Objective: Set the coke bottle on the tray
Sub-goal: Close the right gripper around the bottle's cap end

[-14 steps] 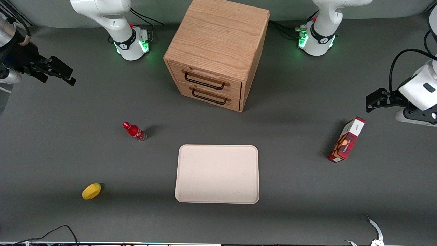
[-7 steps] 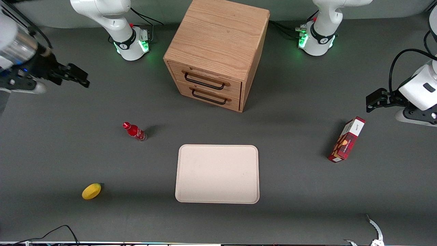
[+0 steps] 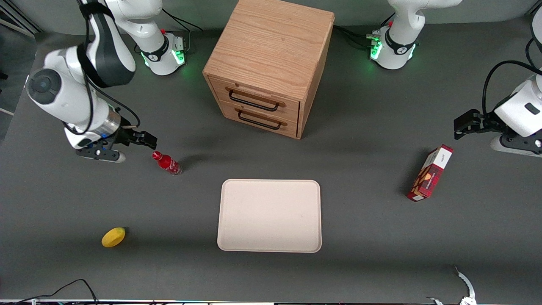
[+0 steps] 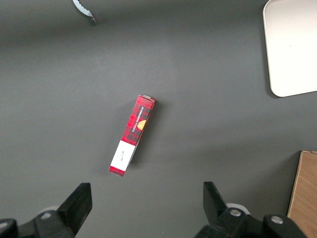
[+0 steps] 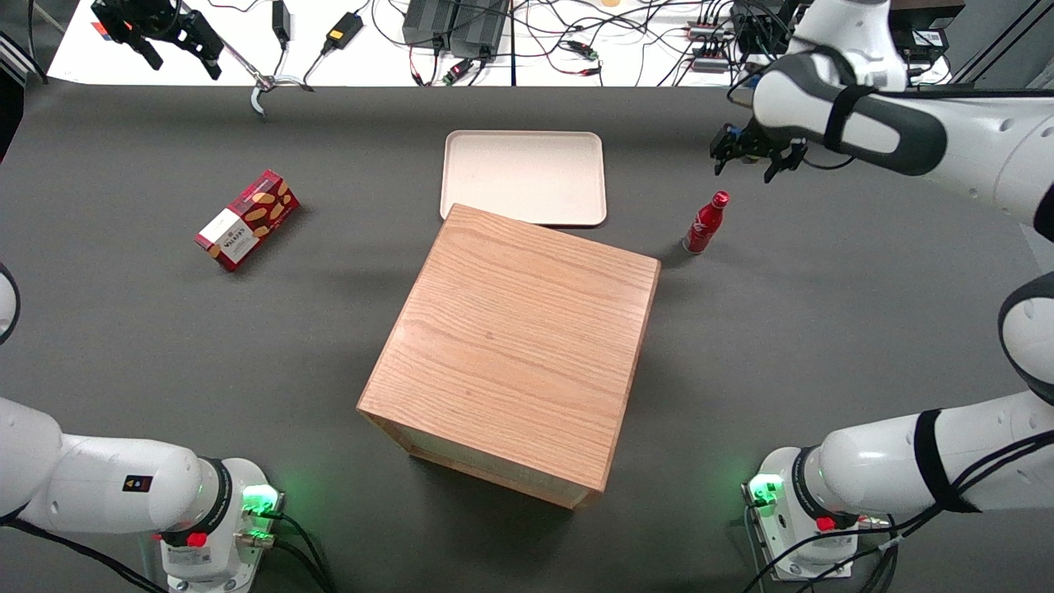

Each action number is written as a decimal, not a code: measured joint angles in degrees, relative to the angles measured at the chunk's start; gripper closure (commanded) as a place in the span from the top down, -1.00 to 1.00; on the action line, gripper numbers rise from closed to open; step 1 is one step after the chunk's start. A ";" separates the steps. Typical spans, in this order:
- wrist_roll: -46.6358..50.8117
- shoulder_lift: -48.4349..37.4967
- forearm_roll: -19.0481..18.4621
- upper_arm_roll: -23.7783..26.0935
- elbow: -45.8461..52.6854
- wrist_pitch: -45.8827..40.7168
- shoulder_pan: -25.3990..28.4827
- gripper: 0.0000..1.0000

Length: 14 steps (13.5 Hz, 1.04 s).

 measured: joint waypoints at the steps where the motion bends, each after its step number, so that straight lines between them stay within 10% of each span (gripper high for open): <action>1: 0.45 0.92 0.00 0.41 -1.46 3.07 0.01 1.00; 9: 1.76 4.81 -1.16 1.35 -4.99 11.95 0.02 0.79; 14: 1.76 5.11 -2.48 1.36 -6.62 14.72 0.02 -0.29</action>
